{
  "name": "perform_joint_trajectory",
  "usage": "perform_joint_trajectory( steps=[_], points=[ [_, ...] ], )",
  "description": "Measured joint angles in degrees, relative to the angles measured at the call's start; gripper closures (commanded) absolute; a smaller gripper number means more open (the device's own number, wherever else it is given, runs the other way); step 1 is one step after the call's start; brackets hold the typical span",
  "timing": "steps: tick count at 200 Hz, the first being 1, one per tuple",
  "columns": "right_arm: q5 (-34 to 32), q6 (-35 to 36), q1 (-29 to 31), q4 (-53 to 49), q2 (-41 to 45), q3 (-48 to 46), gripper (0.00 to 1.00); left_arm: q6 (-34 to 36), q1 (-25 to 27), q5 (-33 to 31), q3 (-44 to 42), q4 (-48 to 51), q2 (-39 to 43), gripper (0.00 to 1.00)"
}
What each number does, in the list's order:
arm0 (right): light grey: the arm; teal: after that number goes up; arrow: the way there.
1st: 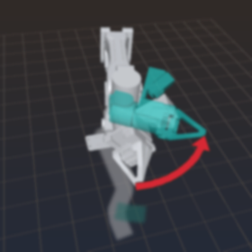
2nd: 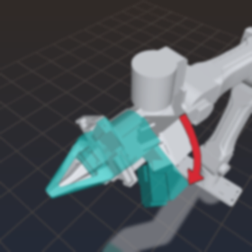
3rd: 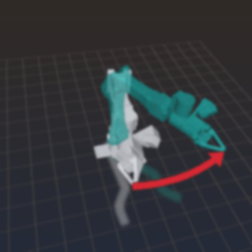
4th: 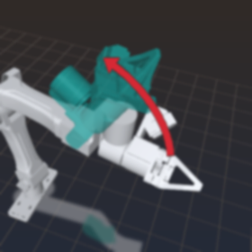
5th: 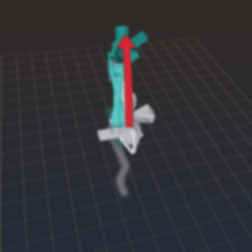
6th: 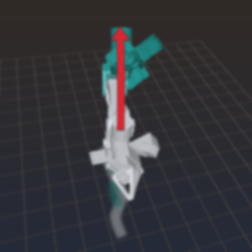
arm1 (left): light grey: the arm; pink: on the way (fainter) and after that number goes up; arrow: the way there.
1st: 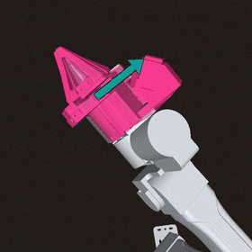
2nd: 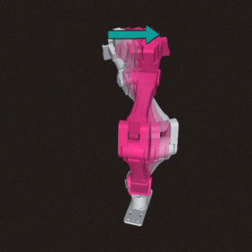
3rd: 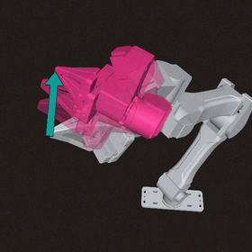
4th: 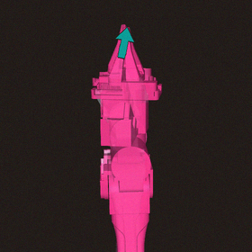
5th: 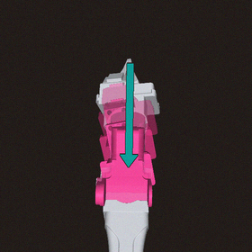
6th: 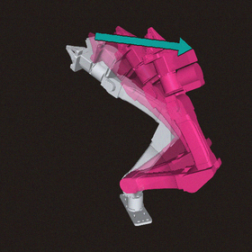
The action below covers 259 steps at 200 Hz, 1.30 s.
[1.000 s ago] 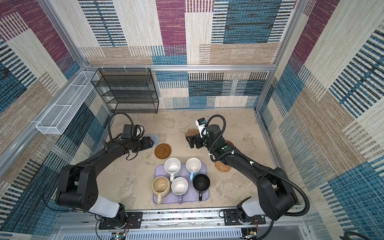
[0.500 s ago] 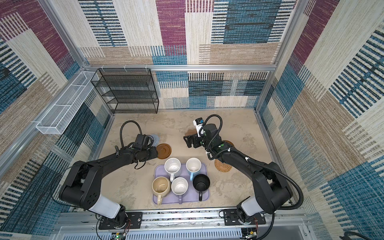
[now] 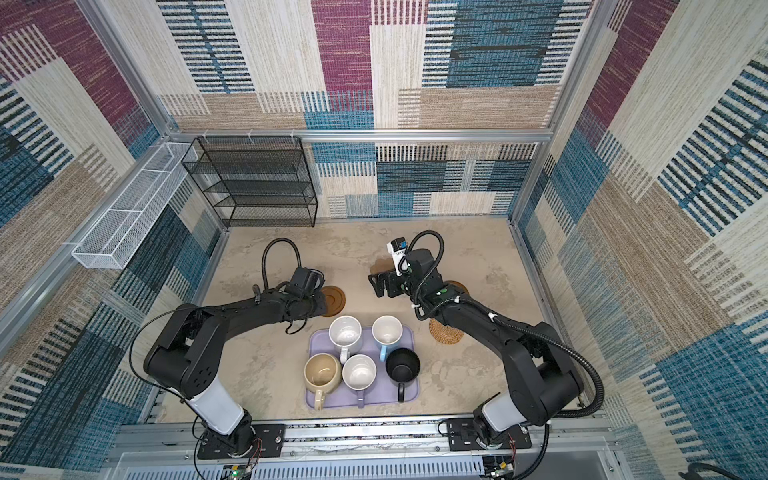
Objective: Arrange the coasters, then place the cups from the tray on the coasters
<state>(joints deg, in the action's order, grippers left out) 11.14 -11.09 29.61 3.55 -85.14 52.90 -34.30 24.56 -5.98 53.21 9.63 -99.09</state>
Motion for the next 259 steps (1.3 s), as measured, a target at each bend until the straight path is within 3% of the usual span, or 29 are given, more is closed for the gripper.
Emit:
perform_joint_trajectory(
  steps=[106,224,259],
  points=[
    [-1.27,0.04,0.0,-0.07,-0.28,-0.15,0.0,-0.24,1.46,-5.46,12.07,3.58,-9.01,0.65],
    [-3.67,0.85,0.0,-1.03,-1.05,-0.2,0.0,0.31,-0.35,-7.15,24.98,9.6,-16.96,0.66],
    [-3.67,0.85,0.0,-1.27,-1.6,-0.2,0.0,1.14,-0.87,-6.08,24.11,9.07,-16.37,0.57]
  ],
)
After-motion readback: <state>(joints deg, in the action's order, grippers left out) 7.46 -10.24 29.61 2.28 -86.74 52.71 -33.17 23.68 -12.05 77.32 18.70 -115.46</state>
